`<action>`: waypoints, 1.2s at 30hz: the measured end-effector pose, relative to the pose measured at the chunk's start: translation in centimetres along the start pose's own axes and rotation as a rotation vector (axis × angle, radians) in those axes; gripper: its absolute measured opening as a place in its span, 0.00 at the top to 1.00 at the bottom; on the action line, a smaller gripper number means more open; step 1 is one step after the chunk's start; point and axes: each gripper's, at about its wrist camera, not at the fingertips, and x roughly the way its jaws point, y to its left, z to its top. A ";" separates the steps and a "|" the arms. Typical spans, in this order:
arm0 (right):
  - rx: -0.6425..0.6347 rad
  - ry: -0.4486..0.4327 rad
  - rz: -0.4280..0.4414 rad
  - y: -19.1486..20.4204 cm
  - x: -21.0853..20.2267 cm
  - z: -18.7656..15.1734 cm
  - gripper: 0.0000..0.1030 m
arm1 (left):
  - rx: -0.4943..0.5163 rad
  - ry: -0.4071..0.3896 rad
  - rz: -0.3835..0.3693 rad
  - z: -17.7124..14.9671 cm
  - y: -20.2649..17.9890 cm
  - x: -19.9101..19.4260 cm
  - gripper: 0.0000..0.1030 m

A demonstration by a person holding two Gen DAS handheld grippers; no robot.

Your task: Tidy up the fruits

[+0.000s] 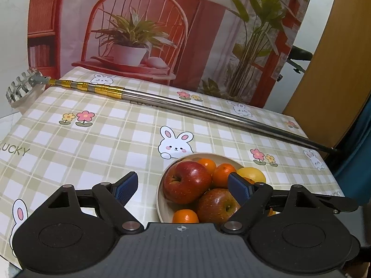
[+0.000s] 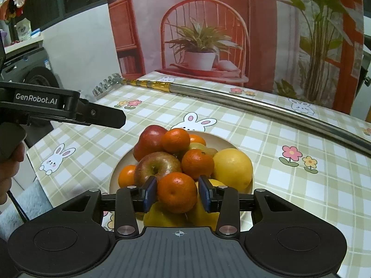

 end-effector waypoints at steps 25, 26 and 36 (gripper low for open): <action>0.050 -0.129 -0.135 -2.3 -4.0 2.0 0.12 | 0.175 -0.129 0.064 2.1 -1.3 -3.7 0.09; 0.058 -0.145 -0.139 -2.6 -4.6 2.3 0.07 | 0.182 -0.137 0.064 2.3 -1.4 -4.0 0.07; 0.165 -0.265 -0.188 -4.9 -9.5 5.2 0.00 | 0.192 -0.219 0.073 4.5 -2.3 -7.0 0.04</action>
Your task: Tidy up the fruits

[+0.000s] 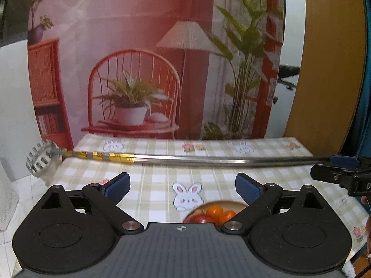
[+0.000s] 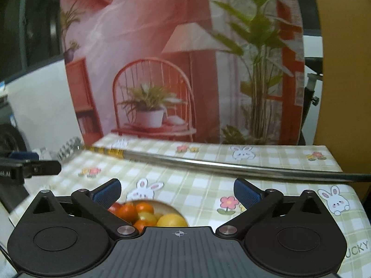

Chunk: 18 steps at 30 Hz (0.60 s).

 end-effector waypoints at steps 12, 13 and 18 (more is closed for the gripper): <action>0.022 -0.097 -0.028 -0.1 -3.9 4.7 0.00 | -0.054 -0.100 -0.050 3.4 -0.2 -3.0 0.00; 0.025 -0.105 -0.026 0.0 -4.2 4.9 0.00 | -0.056 -0.107 -0.048 3.5 -0.2 -3.2 0.00; 0.026 -0.127 -0.031 0.2 -5.1 5.5 0.00 | -0.059 -0.127 -0.039 3.9 -0.3 -3.9 0.00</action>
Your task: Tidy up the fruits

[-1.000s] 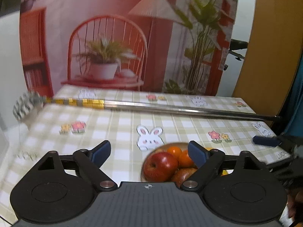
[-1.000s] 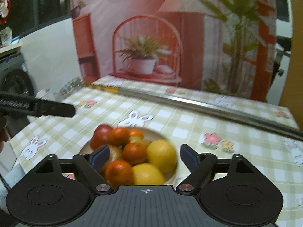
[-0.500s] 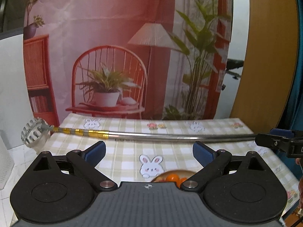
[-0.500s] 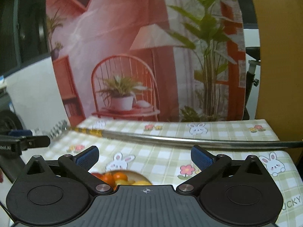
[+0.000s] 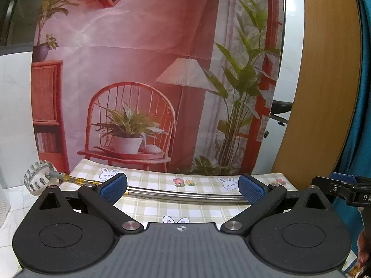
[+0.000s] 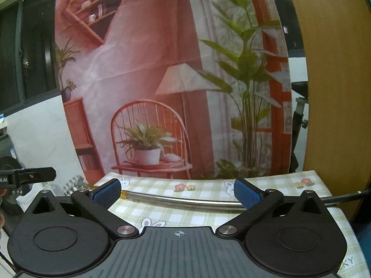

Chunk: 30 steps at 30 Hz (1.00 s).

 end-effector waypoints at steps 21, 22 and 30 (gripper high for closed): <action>0.007 -0.007 -0.005 -0.1 -0.2 0.1 0.00 | 0.033 -0.016 0.011 0.3 -0.5 -0.8 0.00; 0.008 -0.006 -0.005 -0.1 -0.2 0.1 0.00 | 0.034 -0.016 0.010 0.3 -0.5 -0.8 0.00; 0.007 -0.006 -0.003 -0.1 -0.2 0.2 0.00 | 0.043 -0.018 0.006 0.3 -0.5 -0.8 0.00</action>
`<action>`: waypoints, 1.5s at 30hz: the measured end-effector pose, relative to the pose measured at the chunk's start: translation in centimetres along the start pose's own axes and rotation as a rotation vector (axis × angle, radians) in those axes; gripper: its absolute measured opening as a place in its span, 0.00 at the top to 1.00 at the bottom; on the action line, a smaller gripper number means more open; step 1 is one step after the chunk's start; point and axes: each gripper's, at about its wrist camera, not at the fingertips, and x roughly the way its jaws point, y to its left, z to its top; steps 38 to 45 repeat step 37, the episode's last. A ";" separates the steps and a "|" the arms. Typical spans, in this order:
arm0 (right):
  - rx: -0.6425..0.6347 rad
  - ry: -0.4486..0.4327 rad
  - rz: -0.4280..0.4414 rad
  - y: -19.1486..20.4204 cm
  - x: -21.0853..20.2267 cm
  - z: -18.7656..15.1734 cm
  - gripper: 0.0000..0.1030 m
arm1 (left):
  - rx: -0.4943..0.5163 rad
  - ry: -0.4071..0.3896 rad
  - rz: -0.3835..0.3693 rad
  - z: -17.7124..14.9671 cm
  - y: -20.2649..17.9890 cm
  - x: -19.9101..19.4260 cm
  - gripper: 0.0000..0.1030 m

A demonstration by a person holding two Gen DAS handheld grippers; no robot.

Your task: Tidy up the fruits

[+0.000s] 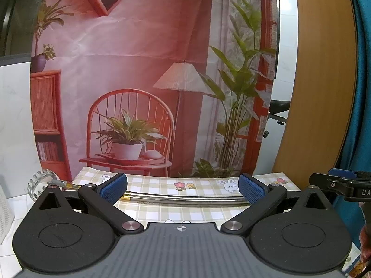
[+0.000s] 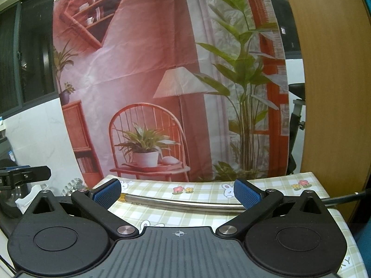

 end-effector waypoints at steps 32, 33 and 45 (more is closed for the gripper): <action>-0.002 -0.012 -0.006 0.3 -0.4 -0.4 0.00 | 0.085 -0.031 0.047 0.1 -0.9 -0.8 0.00; -0.001 -0.012 -0.006 0.3 -0.4 -0.4 0.00 | 0.086 -0.030 0.050 0.1 -0.9 -0.8 0.00; -0.001 -0.011 -0.004 0.3 -0.4 -0.4 0.00 | 0.088 -0.025 0.048 0.1 -0.8 -0.7 0.00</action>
